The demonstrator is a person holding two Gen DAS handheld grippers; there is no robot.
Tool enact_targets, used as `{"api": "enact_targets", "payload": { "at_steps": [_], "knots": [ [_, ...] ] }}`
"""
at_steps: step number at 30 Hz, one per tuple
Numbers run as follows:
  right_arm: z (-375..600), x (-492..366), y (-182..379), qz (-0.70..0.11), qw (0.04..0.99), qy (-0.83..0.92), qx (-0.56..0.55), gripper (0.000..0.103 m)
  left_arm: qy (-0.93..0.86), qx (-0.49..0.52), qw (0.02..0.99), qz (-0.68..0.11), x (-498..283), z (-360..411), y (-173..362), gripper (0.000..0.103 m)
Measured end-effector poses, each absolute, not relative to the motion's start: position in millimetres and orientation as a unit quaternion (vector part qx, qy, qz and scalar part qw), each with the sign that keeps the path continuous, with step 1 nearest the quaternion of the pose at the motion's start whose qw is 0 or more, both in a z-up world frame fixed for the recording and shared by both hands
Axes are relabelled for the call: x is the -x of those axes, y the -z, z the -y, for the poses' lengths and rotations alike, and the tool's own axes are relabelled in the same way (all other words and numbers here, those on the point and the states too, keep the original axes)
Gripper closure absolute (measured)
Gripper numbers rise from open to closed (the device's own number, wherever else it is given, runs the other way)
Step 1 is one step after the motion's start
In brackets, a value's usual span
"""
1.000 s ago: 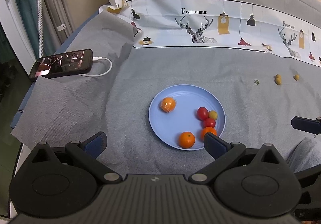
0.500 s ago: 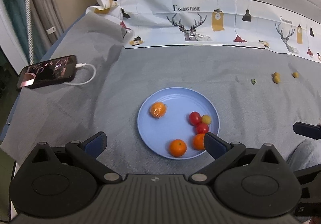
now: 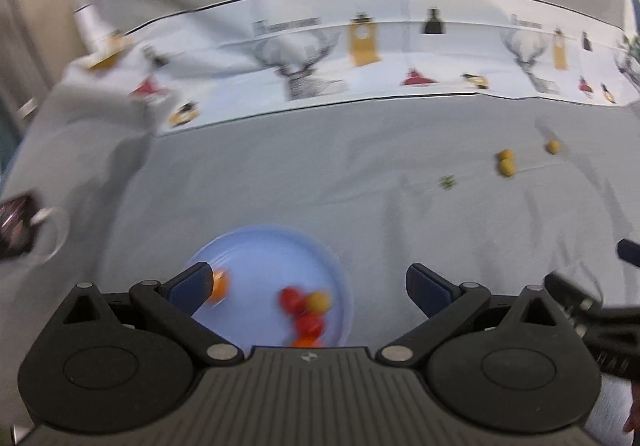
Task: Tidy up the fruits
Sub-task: 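Grasp a yellow fruit with the left tool while the right tool grasps another yellow fruit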
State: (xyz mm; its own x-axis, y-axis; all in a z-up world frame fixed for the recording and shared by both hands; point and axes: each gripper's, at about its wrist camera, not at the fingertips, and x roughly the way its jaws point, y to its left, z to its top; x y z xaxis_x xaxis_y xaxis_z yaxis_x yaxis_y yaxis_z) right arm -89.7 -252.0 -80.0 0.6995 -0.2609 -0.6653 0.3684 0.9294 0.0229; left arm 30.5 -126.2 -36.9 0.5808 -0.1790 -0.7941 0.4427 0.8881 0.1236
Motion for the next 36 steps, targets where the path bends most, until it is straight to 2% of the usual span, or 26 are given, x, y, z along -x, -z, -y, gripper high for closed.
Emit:
{"api": "enact_targets", "payload": {
  "at_steps": [8,17,24,30,31,32,33,34,36],
  "knots": [
    [388,75,115,-0.312,0.899,0.289,-0.100,0.001,0.262,-0.166,0.843,-0.440,-70,273,92,0.000],
    [536,-4,209,-0.332,0.888,0.290,-0.132,0.001,0.298,-0.204,0.821,-0.442,-131,431,193,0.000],
    [576,-59,259,-0.341,0.890,0.274,-0.128,0.001,0.297,-0.231,0.810,-0.450,-159,467,242,0.000],
    [572,-64,271,-0.306,0.903,0.278,-0.111,0.001,0.311,-0.212,0.816,-0.438,-163,453,244,0.003],
    [572,-63,270,-0.306,0.904,0.279,-0.109,0.004,0.314,-0.210,0.818,-0.433,-163,451,241,0.019],
    [570,-61,268,-0.302,0.906,0.277,-0.106,0.023,0.319,-0.214,0.822,-0.420,-159,449,236,0.055],
    [567,-60,264,-0.296,0.910,0.272,-0.103,0.059,0.331,-0.228,0.817,-0.414,-155,449,232,0.075],
    [565,-58,261,-0.298,0.909,0.274,-0.101,0.074,0.337,-0.235,0.811,-0.417,-153,450,229,0.076],
    [567,-56,258,-0.302,0.903,0.280,-0.123,0.077,0.347,-0.228,0.800,-0.432,-153,446,225,0.076]
  ]
}}
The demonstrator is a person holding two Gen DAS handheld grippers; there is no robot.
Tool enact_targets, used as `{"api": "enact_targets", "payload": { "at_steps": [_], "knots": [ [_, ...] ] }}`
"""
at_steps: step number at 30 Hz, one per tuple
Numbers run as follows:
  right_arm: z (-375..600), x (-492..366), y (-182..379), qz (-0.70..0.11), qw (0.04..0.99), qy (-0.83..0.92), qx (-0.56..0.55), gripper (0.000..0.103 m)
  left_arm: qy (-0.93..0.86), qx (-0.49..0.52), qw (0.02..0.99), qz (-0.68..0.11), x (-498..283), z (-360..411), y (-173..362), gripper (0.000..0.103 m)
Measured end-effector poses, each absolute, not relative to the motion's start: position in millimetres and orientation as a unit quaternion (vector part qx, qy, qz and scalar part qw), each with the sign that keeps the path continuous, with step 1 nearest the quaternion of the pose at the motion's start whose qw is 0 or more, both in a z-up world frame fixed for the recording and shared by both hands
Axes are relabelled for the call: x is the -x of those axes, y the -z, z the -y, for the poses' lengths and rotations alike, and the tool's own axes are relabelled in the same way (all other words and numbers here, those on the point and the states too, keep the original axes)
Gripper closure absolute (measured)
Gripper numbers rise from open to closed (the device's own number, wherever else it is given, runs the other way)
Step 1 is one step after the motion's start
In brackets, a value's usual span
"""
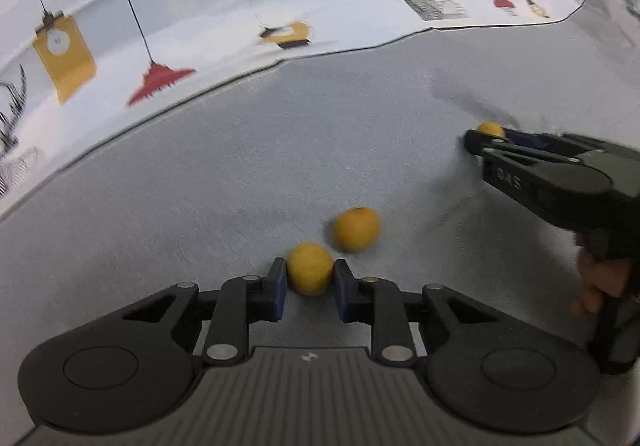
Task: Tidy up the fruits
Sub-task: 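Grasp a yellow fruit with the left tool while the right tool grasps another yellow fruit, then carry both yellow fruits over the blue plate and lower them toward it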
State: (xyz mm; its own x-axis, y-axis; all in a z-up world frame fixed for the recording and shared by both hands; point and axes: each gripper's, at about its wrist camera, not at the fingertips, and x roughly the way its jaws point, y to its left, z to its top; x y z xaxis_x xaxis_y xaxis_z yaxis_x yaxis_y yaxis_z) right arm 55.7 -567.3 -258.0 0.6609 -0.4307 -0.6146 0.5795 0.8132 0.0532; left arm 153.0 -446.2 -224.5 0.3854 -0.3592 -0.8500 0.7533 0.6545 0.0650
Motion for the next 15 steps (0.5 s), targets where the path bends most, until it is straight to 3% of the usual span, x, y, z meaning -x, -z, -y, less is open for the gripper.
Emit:
{"api": "enact_targets", "payload": {
  "at_steps": [8,15],
  "knots": [
    [540,-9,216,-0.299,0.888,0.292,-0.191,0.077,0.329,-0.222,0.804,-0.444,-129,399,186,0.076],
    [452,43,154,-0.276,0.906,0.251,-0.200,0.077,0.311,-0.205,0.820,-0.435,-75,303,116,0.076]
  ]
}}
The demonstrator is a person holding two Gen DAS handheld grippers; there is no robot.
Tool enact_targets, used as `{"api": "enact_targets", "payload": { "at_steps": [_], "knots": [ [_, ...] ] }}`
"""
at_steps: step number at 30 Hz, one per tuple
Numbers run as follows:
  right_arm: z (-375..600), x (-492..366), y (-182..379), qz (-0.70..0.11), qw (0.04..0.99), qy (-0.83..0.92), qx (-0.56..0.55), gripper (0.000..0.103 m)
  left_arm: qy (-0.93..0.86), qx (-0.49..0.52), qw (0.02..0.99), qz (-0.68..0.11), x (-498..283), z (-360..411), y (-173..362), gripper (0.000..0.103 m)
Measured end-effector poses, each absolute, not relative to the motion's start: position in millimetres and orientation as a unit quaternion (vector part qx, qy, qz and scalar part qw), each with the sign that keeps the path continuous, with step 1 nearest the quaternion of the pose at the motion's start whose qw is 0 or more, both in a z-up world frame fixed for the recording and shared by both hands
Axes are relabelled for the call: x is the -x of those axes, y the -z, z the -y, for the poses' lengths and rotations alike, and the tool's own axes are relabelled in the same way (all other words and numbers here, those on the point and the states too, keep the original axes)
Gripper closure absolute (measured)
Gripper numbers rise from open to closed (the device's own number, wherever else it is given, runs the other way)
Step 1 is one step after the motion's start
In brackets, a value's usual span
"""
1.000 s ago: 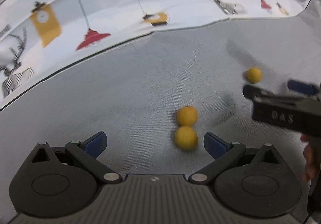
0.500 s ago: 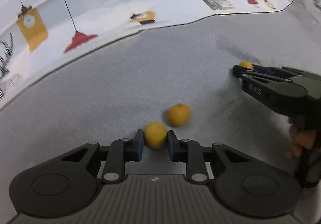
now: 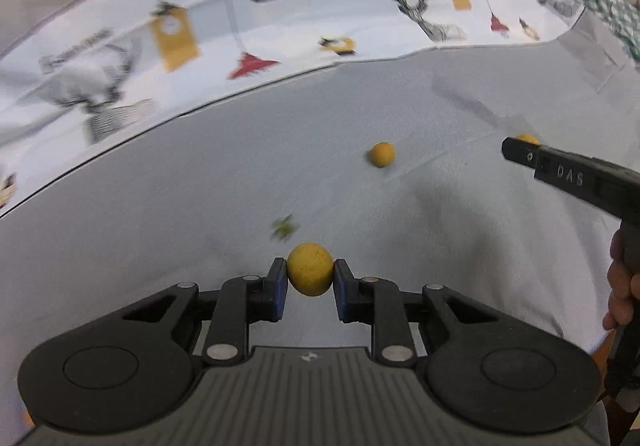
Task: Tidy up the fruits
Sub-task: 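Carry both yellow fruits over the blue plate and lower them toward it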
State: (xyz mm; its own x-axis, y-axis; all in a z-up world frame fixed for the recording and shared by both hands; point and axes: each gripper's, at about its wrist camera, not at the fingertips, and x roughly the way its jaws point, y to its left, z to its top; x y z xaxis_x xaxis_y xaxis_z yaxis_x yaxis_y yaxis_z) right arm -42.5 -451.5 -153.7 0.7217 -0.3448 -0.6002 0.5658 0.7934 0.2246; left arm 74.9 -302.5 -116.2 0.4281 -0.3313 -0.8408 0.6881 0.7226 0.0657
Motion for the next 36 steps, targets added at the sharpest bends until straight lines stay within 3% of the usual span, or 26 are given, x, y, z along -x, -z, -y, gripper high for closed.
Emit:
{"api": "enact_targets", "payload": {
  "at_steps": [8,20,36],
  "knots": [
    [315,75,99,-0.283,0.934,0.123,-0.181,0.077,0.242,-0.189,0.845,-0.439,-19,180,49,0.076],
    [173,120,56,-0.323,0.937,0.008,-0.132,0.077,0.153,-0.166,0.878,-0.422,51,33,6,0.076],
    [101,131,43,-0.340,0.938,-0.040,-0.054,0.077,0.115,-0.111,0.892,-0.423,63,-38,-1,0.076]
  ]
}}
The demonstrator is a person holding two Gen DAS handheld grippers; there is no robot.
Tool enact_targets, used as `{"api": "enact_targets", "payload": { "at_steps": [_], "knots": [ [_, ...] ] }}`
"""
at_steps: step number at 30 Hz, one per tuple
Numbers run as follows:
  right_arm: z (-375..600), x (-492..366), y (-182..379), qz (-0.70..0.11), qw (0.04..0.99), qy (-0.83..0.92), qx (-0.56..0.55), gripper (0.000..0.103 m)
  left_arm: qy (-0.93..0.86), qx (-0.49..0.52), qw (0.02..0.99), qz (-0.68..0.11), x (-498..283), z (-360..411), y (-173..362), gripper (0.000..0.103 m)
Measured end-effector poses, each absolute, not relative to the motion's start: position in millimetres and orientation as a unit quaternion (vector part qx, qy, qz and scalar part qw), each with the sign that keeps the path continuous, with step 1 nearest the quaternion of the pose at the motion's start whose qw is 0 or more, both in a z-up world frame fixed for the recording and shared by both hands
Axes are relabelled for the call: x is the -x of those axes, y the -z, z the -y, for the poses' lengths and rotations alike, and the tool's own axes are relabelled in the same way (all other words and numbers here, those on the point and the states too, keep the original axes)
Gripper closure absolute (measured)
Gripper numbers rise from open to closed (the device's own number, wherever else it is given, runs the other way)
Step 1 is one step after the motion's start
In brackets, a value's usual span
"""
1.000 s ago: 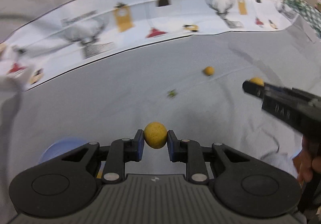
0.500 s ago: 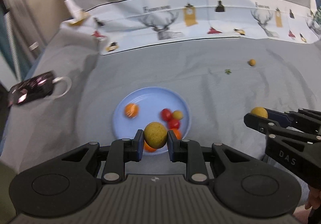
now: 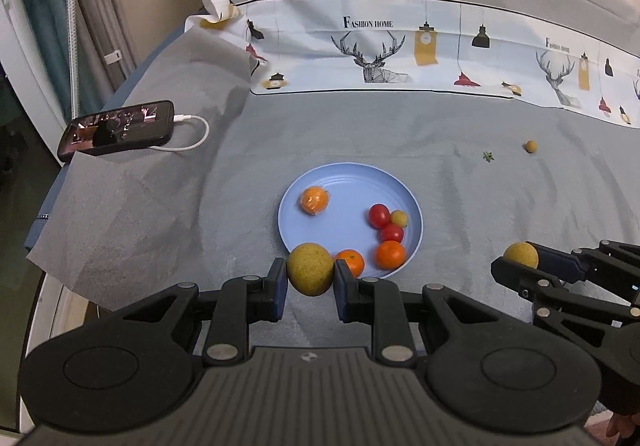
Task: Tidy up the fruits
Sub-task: 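Carry both yellow fruits over the blue plate and lower them toward it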
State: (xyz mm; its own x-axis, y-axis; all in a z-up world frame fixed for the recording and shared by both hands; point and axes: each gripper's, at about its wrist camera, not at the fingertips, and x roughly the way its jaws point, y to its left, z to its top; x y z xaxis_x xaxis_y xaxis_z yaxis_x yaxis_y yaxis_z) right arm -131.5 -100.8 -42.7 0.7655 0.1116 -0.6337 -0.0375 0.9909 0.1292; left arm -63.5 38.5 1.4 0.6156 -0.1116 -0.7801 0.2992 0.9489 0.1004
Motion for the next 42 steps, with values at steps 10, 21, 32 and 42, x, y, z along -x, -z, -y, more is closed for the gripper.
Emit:
{"api": "enact_targets", "payload": {
  "at_steps": [10,21,32,42],
  "knots": [
    [100,102,55,-0.362,0.930,-0.043,-0.054,0.077,0.106,-0.111,0.882,-0.445,23,-36,19,0.076],
    [100,44,75,-0.377,0.923,-0.046,-0.056,0.077,0.106,-0.121,0.872,-0.462,-38,-19,47,0.076],
    [107,-9,107,-0.400,0.914,-0.052,-0.051,0.076,0.111,-0.140,0.860,-0.478,-94,-1,86,0.076],
    [99,-37,126,-0.417,0.906,-0.063,-0.036,0.076,0.106,-0.153,0.852,-0.489,-119,2,112,0.076]
  ]
}}
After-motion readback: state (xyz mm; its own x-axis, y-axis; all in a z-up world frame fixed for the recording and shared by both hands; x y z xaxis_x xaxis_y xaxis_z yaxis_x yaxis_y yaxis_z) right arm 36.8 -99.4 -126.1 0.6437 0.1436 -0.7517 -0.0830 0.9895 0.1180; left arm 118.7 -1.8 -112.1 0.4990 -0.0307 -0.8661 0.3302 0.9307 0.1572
